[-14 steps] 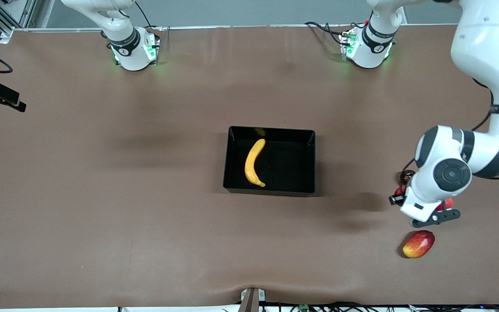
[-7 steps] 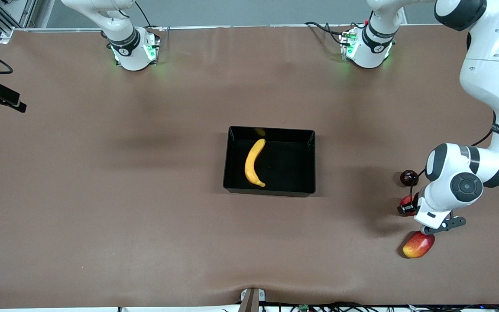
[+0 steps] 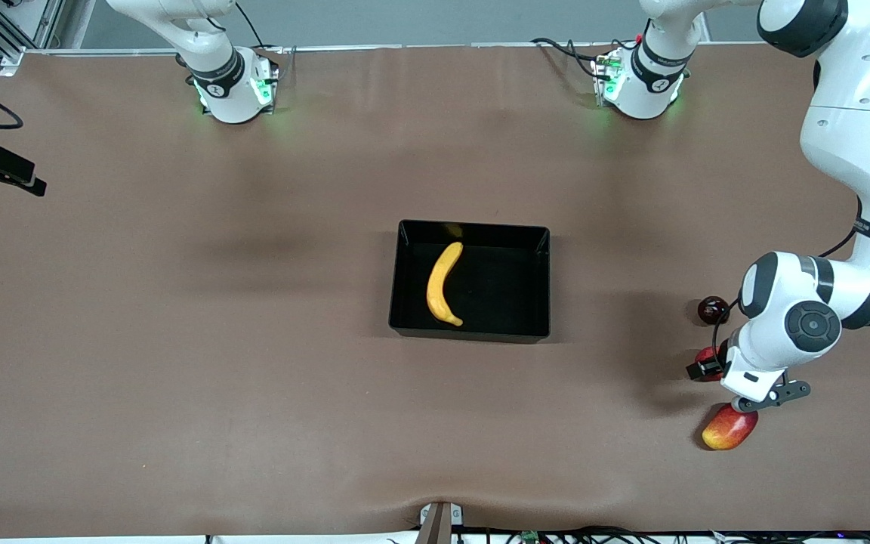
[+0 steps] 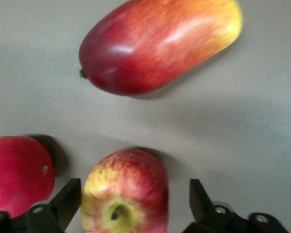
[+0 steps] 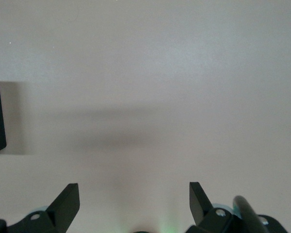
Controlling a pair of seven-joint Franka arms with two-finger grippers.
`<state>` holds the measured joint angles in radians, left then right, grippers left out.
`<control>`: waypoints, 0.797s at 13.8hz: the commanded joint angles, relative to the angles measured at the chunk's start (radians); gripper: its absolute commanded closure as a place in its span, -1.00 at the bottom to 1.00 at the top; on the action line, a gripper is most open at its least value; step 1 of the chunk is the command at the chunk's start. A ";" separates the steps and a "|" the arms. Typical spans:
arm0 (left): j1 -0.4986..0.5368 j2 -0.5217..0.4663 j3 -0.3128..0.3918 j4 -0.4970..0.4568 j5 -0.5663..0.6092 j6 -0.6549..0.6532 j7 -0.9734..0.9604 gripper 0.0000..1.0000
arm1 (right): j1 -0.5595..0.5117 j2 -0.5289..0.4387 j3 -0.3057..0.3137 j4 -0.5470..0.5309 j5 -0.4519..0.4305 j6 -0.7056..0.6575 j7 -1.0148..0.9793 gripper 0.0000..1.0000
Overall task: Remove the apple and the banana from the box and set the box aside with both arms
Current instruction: 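Move the left gripper back to the yellow banana in the tray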
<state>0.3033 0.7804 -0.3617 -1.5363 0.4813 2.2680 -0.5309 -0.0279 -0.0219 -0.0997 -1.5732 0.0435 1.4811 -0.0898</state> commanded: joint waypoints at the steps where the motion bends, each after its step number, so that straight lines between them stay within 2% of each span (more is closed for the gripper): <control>1: 0.005 -0.104 -0.095 -0.004 -0.033 -0.138 -0.011 -1.00 | -0.015 0.014 0.008 0.024 0.019 -0.008 -0.011 -1.00; 3: -0.007 -0.167 -0.175 -0.001 -0.064 -0.223 -0.015 -1.00 | -0.015 0.014 0.008 0.025 0.019 -0.010 -0.011 -1.00; 7: -0.039 -0.190 -0.359 -0.004 -0.118 -0.326 -0.168 -1.00 | -0.015 0.014 0.009 0.025 0.019 -0.010 -0.011 -1.00; 11: -0.255 -0.146 -0.359 0.005 -0.104 -0.303 -0.340 -1.00 | -0.012 0.017 0.009 0.024 0.018 -0.010 -0.011 -1.00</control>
<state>0.1239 0.6049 -0.7281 -1.5378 0.3779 1.9518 -0.8140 -0.0279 -0.0182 -0.0993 -1.5713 0.0441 1.4810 -0.0898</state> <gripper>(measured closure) 0.000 0.000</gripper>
